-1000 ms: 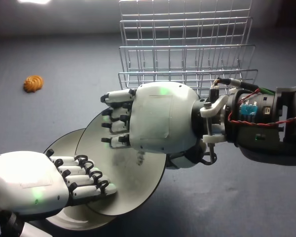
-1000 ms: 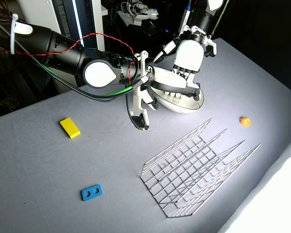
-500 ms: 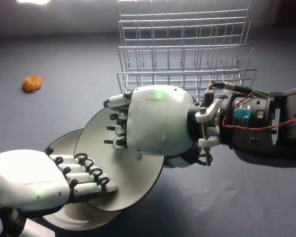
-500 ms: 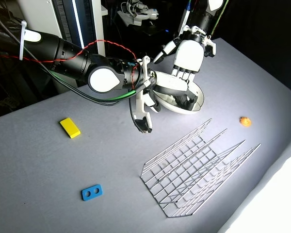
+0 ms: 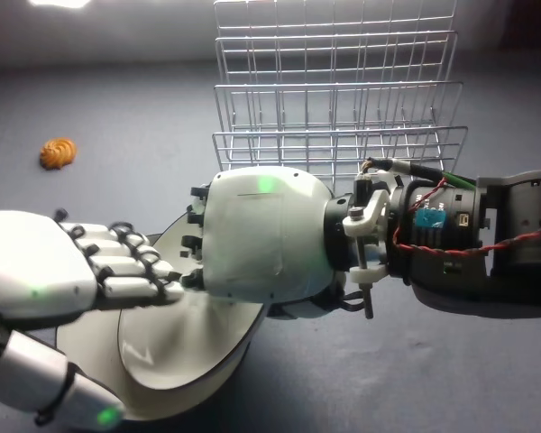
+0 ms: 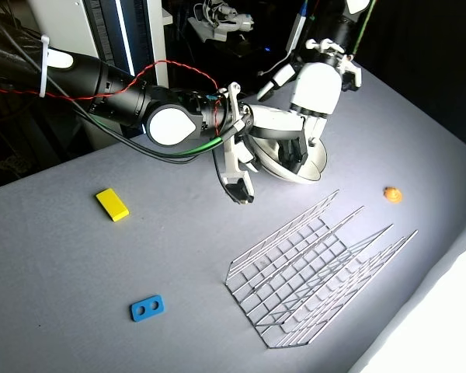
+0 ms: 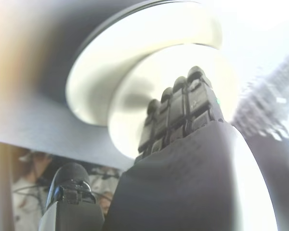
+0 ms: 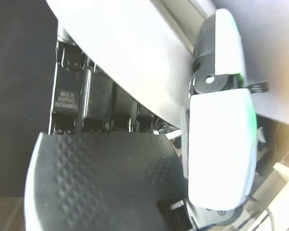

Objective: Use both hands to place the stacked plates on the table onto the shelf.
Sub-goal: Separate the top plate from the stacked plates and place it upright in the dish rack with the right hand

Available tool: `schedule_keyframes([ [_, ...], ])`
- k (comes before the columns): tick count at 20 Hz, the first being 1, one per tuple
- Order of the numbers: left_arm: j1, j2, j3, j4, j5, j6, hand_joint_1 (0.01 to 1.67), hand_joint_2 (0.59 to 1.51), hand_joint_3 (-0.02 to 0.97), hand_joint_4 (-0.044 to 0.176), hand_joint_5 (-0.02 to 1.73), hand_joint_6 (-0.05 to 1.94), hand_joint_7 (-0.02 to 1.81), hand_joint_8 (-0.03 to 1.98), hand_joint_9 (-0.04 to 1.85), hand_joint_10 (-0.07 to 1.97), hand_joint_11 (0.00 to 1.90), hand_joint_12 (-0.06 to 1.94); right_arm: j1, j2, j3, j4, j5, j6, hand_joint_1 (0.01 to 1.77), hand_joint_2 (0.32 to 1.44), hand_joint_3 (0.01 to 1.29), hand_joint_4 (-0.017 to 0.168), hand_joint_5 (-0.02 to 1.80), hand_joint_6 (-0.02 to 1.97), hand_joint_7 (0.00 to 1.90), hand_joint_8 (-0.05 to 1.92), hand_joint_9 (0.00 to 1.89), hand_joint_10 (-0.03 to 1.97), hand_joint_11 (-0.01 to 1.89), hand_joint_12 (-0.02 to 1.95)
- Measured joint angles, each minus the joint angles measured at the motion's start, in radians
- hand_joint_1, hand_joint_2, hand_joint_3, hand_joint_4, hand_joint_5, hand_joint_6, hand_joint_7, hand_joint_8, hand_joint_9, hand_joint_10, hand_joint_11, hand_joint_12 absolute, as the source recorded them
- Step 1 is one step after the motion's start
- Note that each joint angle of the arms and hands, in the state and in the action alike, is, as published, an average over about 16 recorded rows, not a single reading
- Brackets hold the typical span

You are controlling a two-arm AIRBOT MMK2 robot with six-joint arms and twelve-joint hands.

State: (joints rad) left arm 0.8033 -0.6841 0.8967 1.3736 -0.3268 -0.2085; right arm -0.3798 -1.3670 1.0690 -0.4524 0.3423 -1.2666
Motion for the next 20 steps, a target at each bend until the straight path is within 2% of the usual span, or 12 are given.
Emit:
schedule_keyframes([
  [7,-0.060,0.037,0.065,-0.004,-0.010,0.000,0.02,1.093,-0.001,0.006,0.02,0.02,0.02,0.00,0.01,0.01,0.01,0.01,0.027,0.026,-0.053,0.008,0.000,0.006,1.20,0.94,0.01,-0.005,0.91,0.56,1.09,0.62,1.18,0.65,0.97,0.95],
  [10,-0.081,0.051,0.096,-0.010,-0.007,0.000,0.02,1.093,-0.001,0.007,0.02,0.02,0.02,0.00,0.02,0.01,0.01,0.01,0.045,0.052,-0.087,0.010,-0.001,0.005,1.23,0.95,0.01,-0.004,0.95,0.59,1.13,0.63,1.18,0.69,0.97,0.96],
  [15,-0.111,0.071,0.145,-0.018,-0.002,-0.027,0.02,1.087,-0.001,0.007,0.03,0.01,0.02,0.00,0.02,0.01,0.01,0.01,0.086,0.107,-0.151,0.012,0.000,0.006,1.25,0.95,0.01,-0.003,1.01,0.64,1.17,0.66,1.25,0.49,0.98,0.98],
  [20,-0.132,0.087,0.189,-0.012,-0.006,-0.054,0.02,1.080,-0.001,0.007,0.03,0.01,0.02,0.00,0.02,0.01,0.01,0.01,0.142,0.170,-0.205,0.001,-0.005,0.046,1.27,0.95,0.01,0.000,1.03,0.71,1.16,0.75,1.24,0.59,0.98,0.98],
])
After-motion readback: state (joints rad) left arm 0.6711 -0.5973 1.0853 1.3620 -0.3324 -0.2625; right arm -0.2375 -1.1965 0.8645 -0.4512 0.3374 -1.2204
